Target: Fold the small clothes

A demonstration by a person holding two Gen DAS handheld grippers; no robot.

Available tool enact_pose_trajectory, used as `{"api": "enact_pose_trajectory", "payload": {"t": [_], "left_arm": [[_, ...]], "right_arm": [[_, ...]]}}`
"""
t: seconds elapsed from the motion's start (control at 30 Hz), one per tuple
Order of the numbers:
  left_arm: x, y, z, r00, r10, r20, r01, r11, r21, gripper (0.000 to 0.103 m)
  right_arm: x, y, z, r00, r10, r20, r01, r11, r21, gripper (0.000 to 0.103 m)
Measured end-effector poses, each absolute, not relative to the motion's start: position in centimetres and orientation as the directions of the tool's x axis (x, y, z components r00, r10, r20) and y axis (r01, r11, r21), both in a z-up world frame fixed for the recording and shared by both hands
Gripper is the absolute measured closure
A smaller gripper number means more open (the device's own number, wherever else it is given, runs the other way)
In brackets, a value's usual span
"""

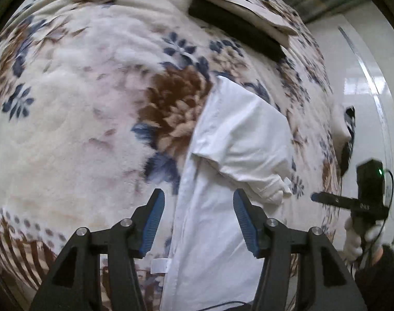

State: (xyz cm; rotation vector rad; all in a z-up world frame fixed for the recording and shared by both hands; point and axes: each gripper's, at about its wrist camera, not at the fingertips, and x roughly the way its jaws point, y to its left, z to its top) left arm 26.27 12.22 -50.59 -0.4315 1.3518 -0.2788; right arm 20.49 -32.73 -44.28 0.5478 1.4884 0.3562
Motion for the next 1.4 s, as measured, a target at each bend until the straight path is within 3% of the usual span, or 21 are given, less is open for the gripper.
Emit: {"api": "enact_pose_trajectory", "payload": {"t": [0.27,0.4,0.53,0.63,0.8,0.9,1.13,1.3,1.37,1.4], "left_arm": [[32.8,5.7,-53.1,0.235,-0.438,-0.868,0.052,0.897,-0.439,0.051],[33.7,2.8,-57.6,0.147,-0.289,-0.946,0.119,0.955,-0.274,0.051],[31.7,2.0,-58.4,0.114,-0.214,-0.97,0.189,0.963,-0.191,0.051],[29.5,3.4,-56.8,0.096,-0.24,-0.966,0.153,0.962,-0.224,0.051],[23.5,8.5,-51.9,0.123,-0.34,-0.932,0.001,0.94,-0.342,0.051],[19.7,10.7,-51.4,0.103,-0.347,-0.932,-0.06,0.933,-0.354,0.05],[11.9,12.3,-58.9,-0.101,-0.401,-0.911,-0.189,0.906,-0.378,0.049],[10.1,11.2,-61.8,-0.151,-0.448,-0.881,-0.186,0.888,-0.42,0.05],[10.1,10.5,-61.4,-0.136,-0.426,-0.894,-0.161,0.9,-0.404,0.057],[10.3,10.1,-61.0,-0.127,-0.424,-0.897,-0.144,0.902,-0.406,0.088]], "right_arm": [[26.4,-29.2,-44.8,0.206,0.569,-0.796,0.131,0.79,0.599,0.053],[27.8,-25.7,-48.2,0.063,0.367,-0.928,0.13,0.919,0.372,0.053],[26.0,-24.1,-50.4,-0.046,0.256,-0.965,0.068,0.965,0.253,0.053],[24.9,-24.8,-49.7,-0.05,0.29,-0.956,0.093,0.954,0.285,0.053],[21.0,-28.1,-46.6,-0.008,0.47,-0.883,0.238,0.858,0.454,0.051],[17.1,-29.1,-46.2,-0.036,0.498,-0.867,0.279,0.838,0.47,0.05],[7.1,-29.1,-51.9,-0.189,0.534,-0.824,0.409,0.806,0.428,0.05],[3.7,-27.5,-56.4,-0.232,0.611,-0.757,0.476,0.75,0.46,0.05],[3.3,-27.0,-57.3,-0.227,0.634,-0.74,0.502,0.727,0.469,0.05],[3.2,-26.9,-57.5,-0.223,0.641,-0.734,0.509,0.719,0.473,0.05]]}}
